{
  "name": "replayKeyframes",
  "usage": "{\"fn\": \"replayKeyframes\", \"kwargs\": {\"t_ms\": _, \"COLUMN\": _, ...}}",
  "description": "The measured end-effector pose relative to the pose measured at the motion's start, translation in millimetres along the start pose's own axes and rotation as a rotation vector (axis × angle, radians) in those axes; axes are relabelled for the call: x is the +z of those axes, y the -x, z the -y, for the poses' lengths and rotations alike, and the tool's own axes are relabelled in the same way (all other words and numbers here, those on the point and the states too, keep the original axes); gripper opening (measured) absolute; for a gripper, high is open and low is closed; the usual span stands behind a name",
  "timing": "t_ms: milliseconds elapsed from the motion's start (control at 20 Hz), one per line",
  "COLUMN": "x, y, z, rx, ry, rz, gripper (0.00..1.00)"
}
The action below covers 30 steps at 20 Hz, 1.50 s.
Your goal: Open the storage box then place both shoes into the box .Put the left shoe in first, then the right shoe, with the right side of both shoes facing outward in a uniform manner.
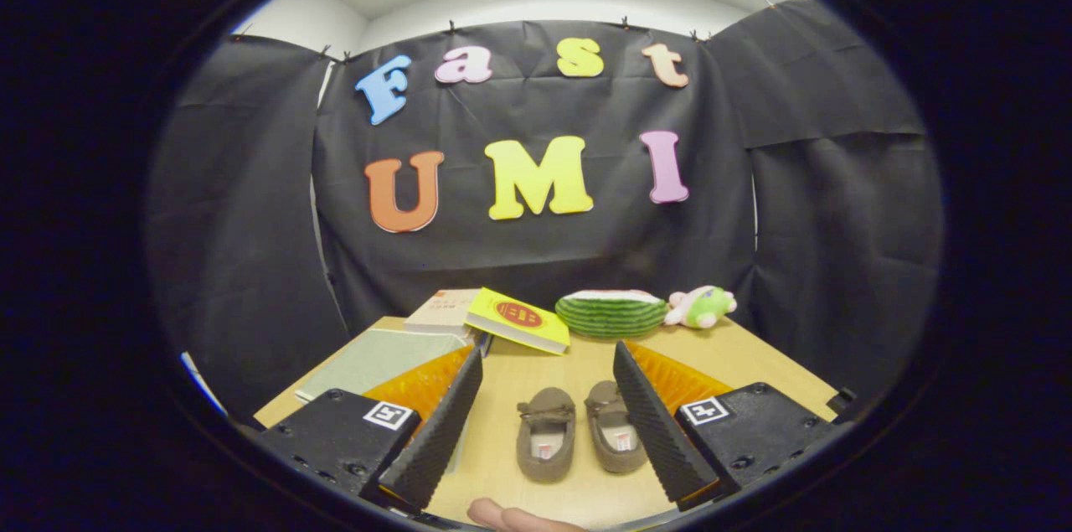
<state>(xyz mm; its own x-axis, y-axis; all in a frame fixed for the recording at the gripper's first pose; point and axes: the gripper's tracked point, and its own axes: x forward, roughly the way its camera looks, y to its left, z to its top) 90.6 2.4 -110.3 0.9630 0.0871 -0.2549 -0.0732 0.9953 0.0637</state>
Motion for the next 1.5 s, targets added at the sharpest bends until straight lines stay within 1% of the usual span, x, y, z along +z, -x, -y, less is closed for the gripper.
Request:
{"fn": "replayKeyframes", "kwargs": {"t_ms": 100, "x": -13.1, "y": -23.0, "z": -10.6, "rx": 0.062, "ry": -0.04, "rz": -0.072, "gripper": 1.0}}
{"fn": "replayKeyframes", "kwargs": {"t_ms": 300, "x": -41.9, "y": -64.2, "z": -41.5, "rx": 0.23, "ry": -0.155, "rz": -0.258, "gripper": 1.0}}
{"fn": "replayKeyframes", "kwargs": {"t_ms": 350, "x": -47.0, "y": -72.7, "z": -49.5, "rx": 0.269, "ry": -0.168, "rz": -0.295, "gripper": 1.0}}
{"fn": "replayKeyframes", "kwargs": {"t_ms": 500, "x": -61.4, "y": -105.4, "z": -62.8, "rx": 0.347, "ry": -0.179, "rz": -0.369, "gripper": 0.99}}
{"fn": "replayKeyframes", "kwargs": {"t_ms": 600, "x": -75.1, "y": -127.7, "z": -74.5, "rx": 0.42, "ry": -0.215, "rz": -0.439, "gripper": 0.99}}
{"fn": "replayKeyframes", "kwargs": {"t_ms": 750, "x": -88.3, "y": -153.1, "z": -94.2, "rx": 0.565, "ry": -0.345, "rz": -0.55, "gripper": 1.0}}
{"fn": "replayKeyframes", "kwargs": {"t_ms": 800, "x": -89.0, "y": -158.0, "z": -99.8, "rx": 0.618, "ry": -0.402, "rz": -0.569, "gripper": 0.99}}
{"fn": "replayKeyframes", "kwargs": {"t_ms": 950, "x": -90.9, "y": -160.5, "z": -114.9, "rx": 0.769, "ry": -0.551, "rz": -0.649, "gripper": 0.99}}
{"fn": "replayKeyframes", "kwargs": {"t_ms": 1050, "x": -104.2, "y": -166.7, "z": -117.4, "rx": 0.801, "ry": -0.631, "rz": -0.726, "gripper": 0.99}}
{"fn": "replayKeyframes", "kwargs": {"t_ms": 1150, "x": -113.0, "y": -174.8, "z": -118.2, "rx": 0.829, "ry": -0.659, "rz": -0.767, "gripper": 0.99}}
{"fn": "replayKeyframes", "kwargs": {"t_ms": 1250, "x": -117.8, "y": -180.4, "z": -120.4, "rx": 0.855, "ry": -0.671, "rz": -0.789, "gripper": 0.99}}
{"fn": "replayKeyframes", "kwargs": {"t_ms": 1350, "x": -122.2, "y": -180.0, "z": -130.9, "rx": 0.905, "ry": -0.68, "rz": -0.826, "gripper": 0.99}}
{"fn": "replayKeyframes", "kwargs": {"t_ms": 1450, "x": -128.4, "y": -175.5, "z": -139.6, "rx": 0.948, "ry": -0.671, "rz": -0.878, "gripper": 0.98}}
{"fn": "replayKeyframes", "kwargs": {"t_ms": 1500, "x": -131.4, "y": -169.4, "z": -143.7, "rx": 0.975, "ry": -0.666, "rz": -0.919, "gripper": 0.97}}
